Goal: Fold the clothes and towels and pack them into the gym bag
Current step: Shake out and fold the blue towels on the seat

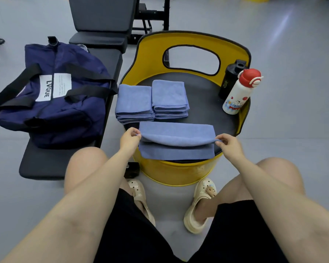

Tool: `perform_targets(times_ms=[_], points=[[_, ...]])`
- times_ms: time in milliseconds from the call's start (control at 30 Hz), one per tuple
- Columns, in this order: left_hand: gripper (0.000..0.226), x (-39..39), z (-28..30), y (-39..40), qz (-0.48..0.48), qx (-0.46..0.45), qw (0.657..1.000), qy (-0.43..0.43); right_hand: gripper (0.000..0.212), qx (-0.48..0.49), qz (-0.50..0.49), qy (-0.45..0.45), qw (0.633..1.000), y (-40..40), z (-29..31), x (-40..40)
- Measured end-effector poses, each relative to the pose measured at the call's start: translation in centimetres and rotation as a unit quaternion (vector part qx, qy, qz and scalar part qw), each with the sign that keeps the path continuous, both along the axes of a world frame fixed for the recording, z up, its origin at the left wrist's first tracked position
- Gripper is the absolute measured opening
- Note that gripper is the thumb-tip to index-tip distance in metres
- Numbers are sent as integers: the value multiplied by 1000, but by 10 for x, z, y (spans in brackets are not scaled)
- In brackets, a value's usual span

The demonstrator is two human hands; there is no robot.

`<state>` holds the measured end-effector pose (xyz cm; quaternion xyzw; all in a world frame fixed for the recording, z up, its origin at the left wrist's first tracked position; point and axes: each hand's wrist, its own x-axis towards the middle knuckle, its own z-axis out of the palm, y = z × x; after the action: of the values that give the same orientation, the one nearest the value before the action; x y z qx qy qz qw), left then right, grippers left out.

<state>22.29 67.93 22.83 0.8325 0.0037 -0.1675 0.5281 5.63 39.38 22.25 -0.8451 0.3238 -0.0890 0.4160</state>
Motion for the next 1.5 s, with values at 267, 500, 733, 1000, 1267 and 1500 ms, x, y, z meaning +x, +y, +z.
perform_targets(times_ms=[267,500,733,1000,1267,1500], points=[[22,-19,-32,12,29,-12,994,107,19,38,-15,42,998,18,-33,-21],[18,-26,-49,6,93,-92,981,140,13,126,-108,-31,986,21,-49,-18],[28,-36,-50,-6,91,-64,982,155,21,80,-180,-62,978,18,-55,-4],[19,-41,-58,-16,40,134,988,-65,19,-102,-91,-35,990,34,-53,2],[46,-49,-58,-66,-239,285,893,-253,38,-177,191,-14,965,78,-52,51],[66,-50,-78,-80,-305,375,830,-278,56,-266,238,103,928,70,-71,62]])
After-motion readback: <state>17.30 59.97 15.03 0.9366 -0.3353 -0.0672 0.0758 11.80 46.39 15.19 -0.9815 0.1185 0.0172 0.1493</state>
